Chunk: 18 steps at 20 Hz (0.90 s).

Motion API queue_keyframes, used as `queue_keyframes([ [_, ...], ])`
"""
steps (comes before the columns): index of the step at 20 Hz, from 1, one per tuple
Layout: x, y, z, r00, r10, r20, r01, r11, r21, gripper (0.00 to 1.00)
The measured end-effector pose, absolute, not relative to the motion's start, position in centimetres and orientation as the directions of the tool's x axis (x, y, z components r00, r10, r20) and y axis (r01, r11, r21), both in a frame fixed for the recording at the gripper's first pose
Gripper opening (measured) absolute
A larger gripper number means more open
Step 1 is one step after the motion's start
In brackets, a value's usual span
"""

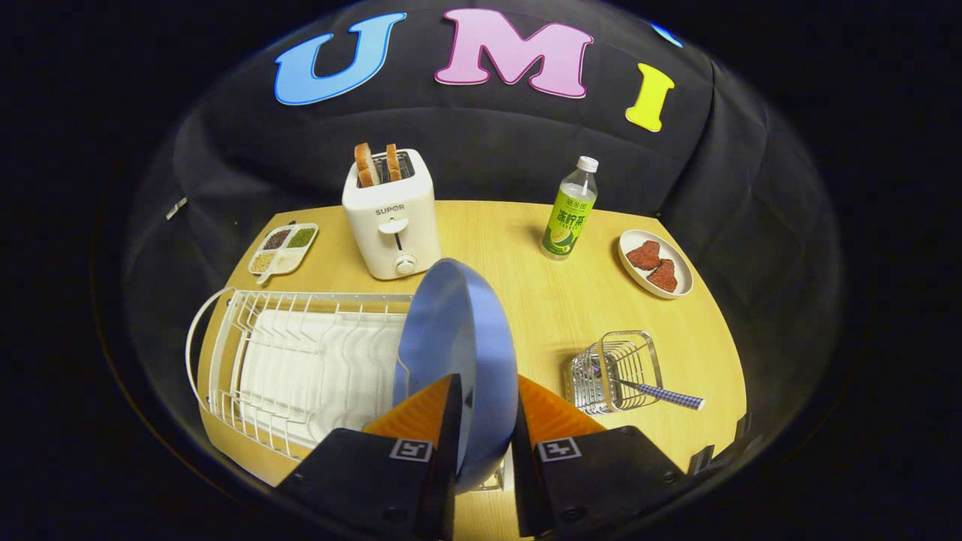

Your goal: Take the plate from the dish rack, then take the spoon from the basket and place it into the plate.

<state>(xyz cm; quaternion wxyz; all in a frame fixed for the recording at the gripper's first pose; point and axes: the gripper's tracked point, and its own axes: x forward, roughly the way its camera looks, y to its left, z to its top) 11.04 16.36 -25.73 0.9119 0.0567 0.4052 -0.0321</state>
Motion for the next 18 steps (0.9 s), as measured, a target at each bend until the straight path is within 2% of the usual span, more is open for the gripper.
queue_keyframes([
  [3, 11.0, 16.9, -25.3, 0.671, -0.047, -0.740, 0.100, 0.995, 0.028, 0.30],
  [7, 11.7, 17.3, -24.2, 0.682, -0.086, -0.726, 0.082, 0.996, -0.041, 0.30],
  [14, 12.2, 15.6, -21.7, 0.718, -0.099, -0.689, 0.102, 0.994, -0.037, 0.26],
  [18, 11.9, 14.8, -20.0, 0.747, -0.054, -0.663, 0.102, 0.994, 0.034, 0.26],
])
